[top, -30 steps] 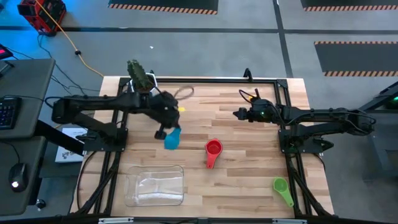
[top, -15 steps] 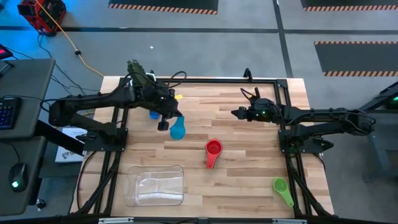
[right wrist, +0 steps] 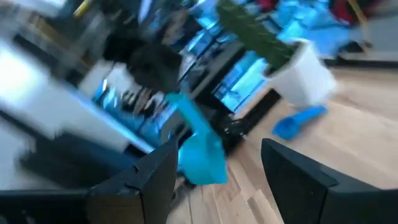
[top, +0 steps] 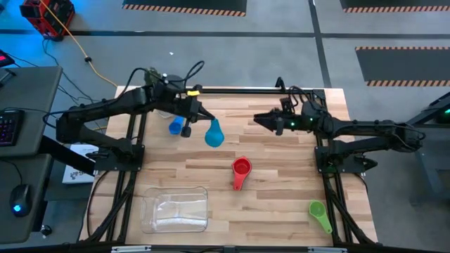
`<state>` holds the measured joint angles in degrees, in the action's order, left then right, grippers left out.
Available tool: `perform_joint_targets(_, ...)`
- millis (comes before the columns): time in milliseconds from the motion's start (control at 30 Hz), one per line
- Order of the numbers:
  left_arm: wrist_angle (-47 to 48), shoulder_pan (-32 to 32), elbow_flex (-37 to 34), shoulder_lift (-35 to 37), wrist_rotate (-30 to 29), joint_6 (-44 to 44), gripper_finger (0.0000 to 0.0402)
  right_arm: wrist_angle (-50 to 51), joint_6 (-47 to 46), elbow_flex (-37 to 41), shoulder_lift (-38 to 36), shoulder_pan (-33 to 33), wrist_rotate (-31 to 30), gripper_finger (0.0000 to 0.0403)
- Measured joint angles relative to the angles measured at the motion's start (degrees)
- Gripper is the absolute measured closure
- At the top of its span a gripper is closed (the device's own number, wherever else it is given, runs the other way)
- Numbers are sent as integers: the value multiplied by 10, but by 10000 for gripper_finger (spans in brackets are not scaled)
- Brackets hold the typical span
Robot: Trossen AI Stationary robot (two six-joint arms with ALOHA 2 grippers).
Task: Nest measuring cups in basket
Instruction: Stack the light blue measuring cup on top of the red measuring cup
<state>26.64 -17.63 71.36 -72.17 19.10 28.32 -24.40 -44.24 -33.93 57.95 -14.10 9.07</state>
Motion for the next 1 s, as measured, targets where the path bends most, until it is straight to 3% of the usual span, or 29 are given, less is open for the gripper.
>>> perform_joint_targets(167,1,13,35,-37,36,6,401,131,140,-133,75,18,84,180)
perform_joint_targets(300,2,35,59,-49,72,9,401,296,235,-233,141,29,145,180)
perform_joint_targets(433,2,57,75,-45,52,42,401,418,296,-304,182,29,163,180)
perform_joint_targets(633,1,76,85,-44,12,59,401,391,297,-332,222,30,285,193)
perform_joint_targets(800,-3,89,84,-44,-31,80,401,356,278,-335,249,37,295,209)
perform_joint_targets(1000,-16,89,82,-44,-39,80,401,296,257,-335,270,49,287,219)
